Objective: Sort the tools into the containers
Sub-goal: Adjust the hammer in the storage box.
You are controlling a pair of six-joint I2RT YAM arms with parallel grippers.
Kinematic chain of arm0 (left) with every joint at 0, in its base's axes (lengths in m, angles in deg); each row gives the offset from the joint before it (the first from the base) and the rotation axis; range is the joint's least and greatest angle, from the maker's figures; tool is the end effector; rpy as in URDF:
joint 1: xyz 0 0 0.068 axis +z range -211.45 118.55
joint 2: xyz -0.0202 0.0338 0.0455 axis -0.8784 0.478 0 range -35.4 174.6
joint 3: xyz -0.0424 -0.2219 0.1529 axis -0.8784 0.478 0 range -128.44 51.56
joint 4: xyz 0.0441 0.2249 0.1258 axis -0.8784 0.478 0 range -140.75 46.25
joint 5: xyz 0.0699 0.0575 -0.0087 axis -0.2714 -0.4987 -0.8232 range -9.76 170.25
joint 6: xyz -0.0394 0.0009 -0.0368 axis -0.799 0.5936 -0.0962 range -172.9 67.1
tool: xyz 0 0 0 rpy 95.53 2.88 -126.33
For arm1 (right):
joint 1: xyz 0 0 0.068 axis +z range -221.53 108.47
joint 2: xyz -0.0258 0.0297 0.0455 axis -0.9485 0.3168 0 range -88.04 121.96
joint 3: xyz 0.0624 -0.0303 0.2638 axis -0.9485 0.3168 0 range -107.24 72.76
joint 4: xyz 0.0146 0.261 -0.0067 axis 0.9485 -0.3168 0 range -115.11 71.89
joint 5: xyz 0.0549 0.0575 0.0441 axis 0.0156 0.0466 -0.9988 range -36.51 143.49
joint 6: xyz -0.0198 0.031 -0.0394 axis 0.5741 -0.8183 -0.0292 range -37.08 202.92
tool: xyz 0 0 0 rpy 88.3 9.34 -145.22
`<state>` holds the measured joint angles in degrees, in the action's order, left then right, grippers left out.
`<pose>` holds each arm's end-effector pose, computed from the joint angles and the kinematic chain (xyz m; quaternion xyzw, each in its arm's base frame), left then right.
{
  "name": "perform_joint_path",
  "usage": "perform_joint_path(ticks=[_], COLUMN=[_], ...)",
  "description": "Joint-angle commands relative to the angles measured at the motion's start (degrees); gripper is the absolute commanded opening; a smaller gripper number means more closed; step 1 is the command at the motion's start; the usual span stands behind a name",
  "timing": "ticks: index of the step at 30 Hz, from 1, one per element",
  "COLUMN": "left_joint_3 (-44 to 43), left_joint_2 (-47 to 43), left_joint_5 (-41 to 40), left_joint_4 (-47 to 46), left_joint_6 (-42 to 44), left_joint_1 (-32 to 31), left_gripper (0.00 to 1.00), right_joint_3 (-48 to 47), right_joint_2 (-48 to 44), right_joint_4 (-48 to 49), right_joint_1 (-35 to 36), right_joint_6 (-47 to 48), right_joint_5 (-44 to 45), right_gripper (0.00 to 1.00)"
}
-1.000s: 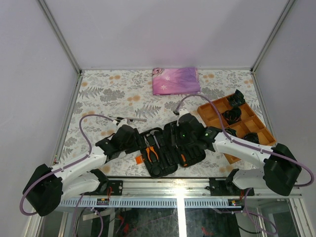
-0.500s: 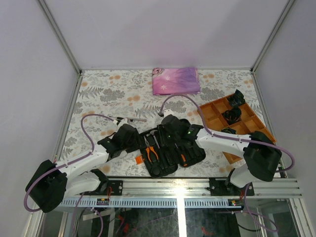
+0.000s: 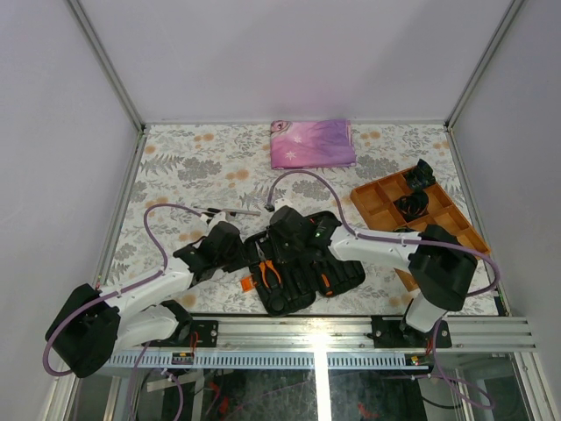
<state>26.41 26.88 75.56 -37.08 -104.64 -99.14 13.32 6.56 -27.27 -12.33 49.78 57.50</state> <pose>0.1583 -0.1188 0.1622 -0.1287 0.9325 -0.2085 0.2652 0.1836 0.3032 0.2080 -0.1945 0.9004 0.2575 0.2918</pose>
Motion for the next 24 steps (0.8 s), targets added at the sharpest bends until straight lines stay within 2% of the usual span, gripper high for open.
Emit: perform_joint_path(ticks=[1, 10, 24], left_joint_3=[0.58, 0.77, 0.91], left_joint_2=[-0.44, 0.21, 0.35], left_joint_5=[-0.40, -0.15, -0.12], left_joint_4=[-1.89, -2.14, -2.08], left_joint_6=[0.55, 0.37, 0.59], left_joint_1=[0.49, 0.51, 0.51], left_gripper=[0.21, 0.19, 0.17], right_joint_3=[-4.76, -7.17, -7.19], right_joint_2=[2.44, 4.43, 6.91], right_joint_4=[-2.66, -8.35, -7.08], right_joint_1=[0.63, 1.01, 1.09], right_joint_6=[1.82, 2.08, 1.70], right_joint_5=[3.02, 8.39, 4.69], right_gripper=[0.30, 0.27, 0.26])
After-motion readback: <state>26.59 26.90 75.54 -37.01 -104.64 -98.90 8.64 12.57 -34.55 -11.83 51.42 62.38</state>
